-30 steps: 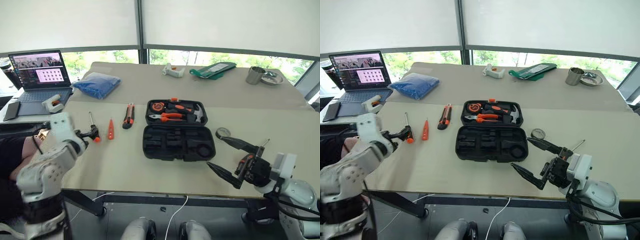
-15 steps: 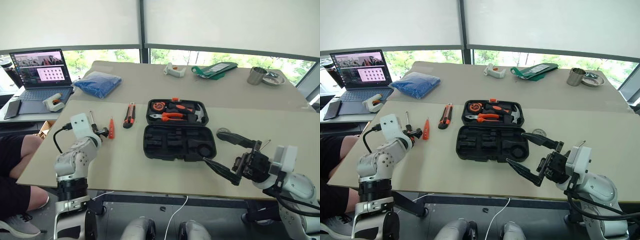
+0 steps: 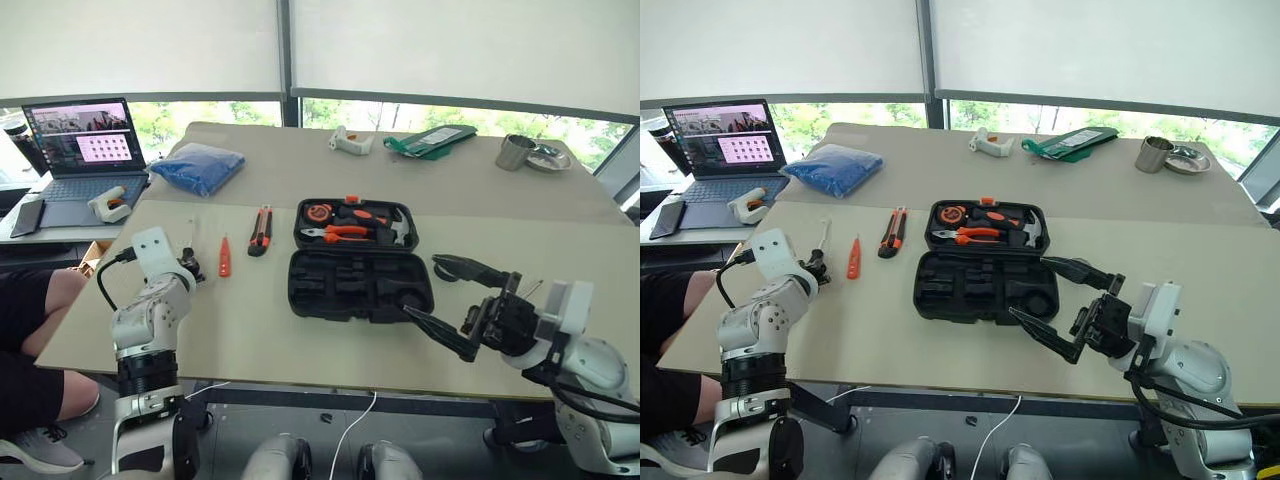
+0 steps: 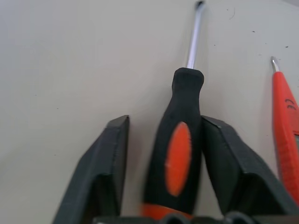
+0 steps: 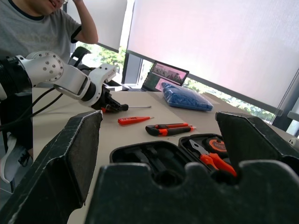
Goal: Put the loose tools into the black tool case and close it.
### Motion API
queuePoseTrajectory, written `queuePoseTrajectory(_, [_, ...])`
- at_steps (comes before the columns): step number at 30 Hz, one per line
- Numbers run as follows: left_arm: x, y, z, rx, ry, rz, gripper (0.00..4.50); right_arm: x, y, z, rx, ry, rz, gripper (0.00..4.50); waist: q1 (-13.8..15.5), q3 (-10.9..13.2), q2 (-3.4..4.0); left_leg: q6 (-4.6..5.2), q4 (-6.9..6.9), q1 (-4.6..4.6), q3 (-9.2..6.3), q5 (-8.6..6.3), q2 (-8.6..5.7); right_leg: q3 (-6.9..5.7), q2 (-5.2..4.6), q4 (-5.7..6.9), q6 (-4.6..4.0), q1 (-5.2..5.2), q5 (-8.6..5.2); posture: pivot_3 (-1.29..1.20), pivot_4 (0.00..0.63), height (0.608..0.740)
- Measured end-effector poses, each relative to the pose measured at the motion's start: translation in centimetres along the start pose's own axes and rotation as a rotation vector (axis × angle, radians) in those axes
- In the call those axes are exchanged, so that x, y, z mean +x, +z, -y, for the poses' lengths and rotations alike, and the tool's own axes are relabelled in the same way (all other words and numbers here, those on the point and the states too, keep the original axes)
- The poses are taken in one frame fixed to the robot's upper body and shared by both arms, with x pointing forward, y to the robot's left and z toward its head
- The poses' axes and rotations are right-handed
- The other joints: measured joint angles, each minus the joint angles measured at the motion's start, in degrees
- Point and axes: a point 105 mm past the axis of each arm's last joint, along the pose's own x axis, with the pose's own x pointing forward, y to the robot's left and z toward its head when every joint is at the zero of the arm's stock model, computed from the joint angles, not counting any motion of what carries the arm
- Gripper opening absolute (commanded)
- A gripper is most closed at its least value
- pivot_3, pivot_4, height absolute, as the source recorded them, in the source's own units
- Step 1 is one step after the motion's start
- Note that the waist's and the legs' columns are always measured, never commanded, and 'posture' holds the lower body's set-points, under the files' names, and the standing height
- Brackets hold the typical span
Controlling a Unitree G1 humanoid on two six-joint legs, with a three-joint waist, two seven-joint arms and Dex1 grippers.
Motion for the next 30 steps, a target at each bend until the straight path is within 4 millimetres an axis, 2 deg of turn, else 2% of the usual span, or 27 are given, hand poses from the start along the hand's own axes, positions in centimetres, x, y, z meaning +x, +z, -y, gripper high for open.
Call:
queuePoseTrajectory(1, [0.0,0.0,0.0,0.002,-0.003,-0.001,0.88,0.0,0.0,0.0,0.001,0.000,0.000,4.50,0.04,0.00,0.00,0.00,0.00,0.00,0.00,0.00,0.00,0.00,0.00,0.00,0.03,0.00,-0.02,0.00,0.150,0.740])
queuePoseTrajectory(7, [0.1,0.1,-0.4,-0.004,-0.027,0.038,0.90,0.4,0.2,0.3,-0.005,0.016,-0.005,4.50,-0.07,0.00,0.00,0.01,0.00,0.00,0.00,0.00,0.03,0.01,0.00,0.01,0.03,-0.02,-0.01,0.00,0.150,0.740])
queuePoseTrajectory(10, [-0.8,1.2,-0.2,0.008,-0.175,0.167,0.90,0.2,0.4,0.6,-0.015,0.006,-0.022,4.50,-0.26,0.10,-0.16,-0.01,0.00,-0.15,-0.01,0.01,0.04,-0.01,0.00,0.00,-0.23,-0.20,0.12,0.00,0.150,0.740])
queuePoseTrajectory(13, [-3.8,5.5,3.1,0.153,-0.502,0.373,0.90,-0.5,0.8,1.4,-0.042,-0.037,-0.044,4.50,0.16,0.21,-0.35,-0.05,0.01,-0.37,-0.01,0.03,-0.02,-0.07,-0.06,-0.04,-0.39,-0.54,0.20,0.00,0.150,0.740])
queuePoseTrajectory(15, [-6.1,7.0,6.3,0.310,-0.739,0.451,0.90,-1.1,0.9,1.7,-0.056,-0.055,-0.069,4.50,0.49,0.21,-0.35,-0.05,0.01,-0.46,0.01,0.02,-0.08,-0.08,-0.10,-0.11,-0.37,-0.60,0.21,0.00,0.150,0.740])
queuePoseTrajectory(16, [-7.6,7.1,8.5,0.435,-0.899,0.487,0.90,-1.6,1.0,1.9,-0.067,-0.058,-0.092,4.50,0.77,0.21,-0.34,-0.05,0.00,-0.48,0.04,0.02,-0.12,-0.08,-0.10,-0.17,-0.36,-0.61,0.21,0.00,0.150,0.740])
queuePoseTrajectory(17, [-9.3,6.7,11.1,0.610,-1.087,0.514,0.90,-2.1,1.1,2.2,-0.080,-0.066,-0.116,4.50,1.09,0.21,-0.34,-0.04,0.01,-0.51,0.04,0.02,-0.14,-0.10,-0.09,-0.26,-0.41,-0.59,0.18,0.00,0.150,0.740])
queuePoseTrajectory(18, [-10.6,5.8,12.8,0.716,-1.211,0.522,0.90,-2.4,1.2,2.6,-0.090,-0.075,-0.126,4.50,1.11,0.19,-0.31,-0.04,0.00,-0.51,0.11,0.02,-0.13,-0.09,-0.06,-0.47,-0.44,-0.58,0.13,0.00,0.150,0.740])
queuePoseTrajectory(19, [-11.2,4.8,14.2,0.798,-1.308,0.526,0.90,-2.7,1.2,2.9,-0.095,-0.089,-0.132,4.50,1.05,0.16,-0.25,-0.03,-0.04,-0.51,0.14,0.02,-0.09,-0.04,-0.01,-0.70,-0.30,-0.48,0.18,0.00,0.150,0.740])
queuePoseTrajectory(21, [-11.1,2.5,16.8,0.959,-1.451,0.472,0.90,-3.5,0.7,3.5,-0.077,-0.120,-0.165,4.50,0.92,0.16,-0.26,-0.02,-0.03,-0.54,0.15,0.02,-0.04,-0.08,0.04,-0.86,-0.13,-0.33,0.29,0.00,0.150,0.740])
queuePoseTrajectory(24, [-9.7,0.2,18.9,1.107,-1.507,0.396,0.90,-4.9,-0.3,4.1,-0.038,-0.162,-0.217,4.50,0.27,0.18,-0.29,0.11,0.05,-0.58,0.13,-0.04,0.02,-0.09,0.06,-0.85,0.22,-0.21,0.51,0.00,0.150,0.740])
queuePoseTrajectory(25, [-8.7,-0.3,20.2,1.186,-1.488,0.362,0.90,-5.7,-0.9,4.3,-0.024,-0.183,-0.247,4.50,0.42,0.21,-0.34,0.17,0.18,-0.64,0.05,-0.06,0.05,-0.23,0.08,-0.84,0.21,-0.16,0.51,0.00,0.150,0.740])
queuePoseTrajectory(27, [-7.8,-0.7,21.3,1.307,-1.452,0.348,0.90,-6.2,-1.4,4.5,-0.021,-0.197,-0.275,4.50,0.48,0.20,-0.30,0.37,0.38,-0.87,0.05,-0.16,0.08,-0.24,0.10,-0.79,0.18,-0.33,0.53,0.00,0.150,0.740])
queuePoseTrajectory(30, [-6.8,-1.1,22.2,1.379,-1.410,0.336,0.90,-7.1,-2.0,4.5,-0.014,-0.225,-0.325,4.50,-0.34,0.20,-0.30,0.83,0.77,-1.07,0.04,-0.42,0.14,-0.24,0.16,-0.77,-0.06,-0.36,0.68,0.00,0.150,0.740])
